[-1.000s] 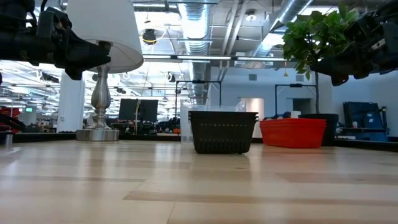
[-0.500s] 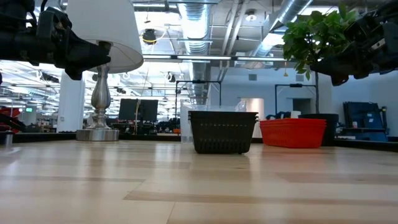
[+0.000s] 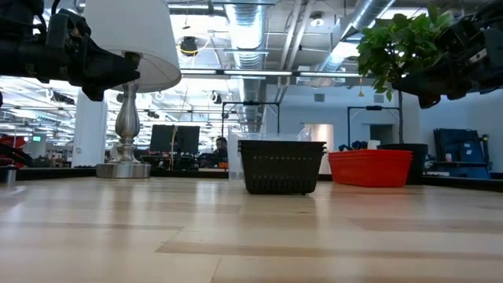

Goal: Stack baskets by color
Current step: Return to Home Position

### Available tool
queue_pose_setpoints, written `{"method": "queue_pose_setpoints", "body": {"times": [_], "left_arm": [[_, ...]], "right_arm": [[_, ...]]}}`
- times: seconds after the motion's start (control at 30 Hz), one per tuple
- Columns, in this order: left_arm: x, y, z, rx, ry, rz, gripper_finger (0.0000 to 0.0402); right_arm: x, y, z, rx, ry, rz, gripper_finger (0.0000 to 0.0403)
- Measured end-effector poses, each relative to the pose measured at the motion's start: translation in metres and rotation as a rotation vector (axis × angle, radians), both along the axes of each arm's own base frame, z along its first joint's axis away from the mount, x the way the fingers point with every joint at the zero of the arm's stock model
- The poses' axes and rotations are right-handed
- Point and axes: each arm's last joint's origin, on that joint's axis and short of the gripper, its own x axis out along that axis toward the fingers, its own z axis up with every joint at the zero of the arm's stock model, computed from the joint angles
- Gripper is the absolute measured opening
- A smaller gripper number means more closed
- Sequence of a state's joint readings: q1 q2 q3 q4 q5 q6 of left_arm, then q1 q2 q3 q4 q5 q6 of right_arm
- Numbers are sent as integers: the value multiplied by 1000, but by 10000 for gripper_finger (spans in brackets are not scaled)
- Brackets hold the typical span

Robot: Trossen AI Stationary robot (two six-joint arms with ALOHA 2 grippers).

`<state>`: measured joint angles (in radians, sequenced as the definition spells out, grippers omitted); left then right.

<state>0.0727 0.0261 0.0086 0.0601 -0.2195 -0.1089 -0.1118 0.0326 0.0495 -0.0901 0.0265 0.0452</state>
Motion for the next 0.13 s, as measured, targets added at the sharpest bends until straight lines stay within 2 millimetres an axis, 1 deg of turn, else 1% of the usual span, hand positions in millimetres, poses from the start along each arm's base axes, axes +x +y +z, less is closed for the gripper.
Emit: {"method": "queue_pose_setpoints", "body": {"times": [0.13], "left_arm": [[0, 0, 0, 0, 0, 0, 144]], "right_arm": [[0, 0, 0, 0, -1, 0, 27]]}}
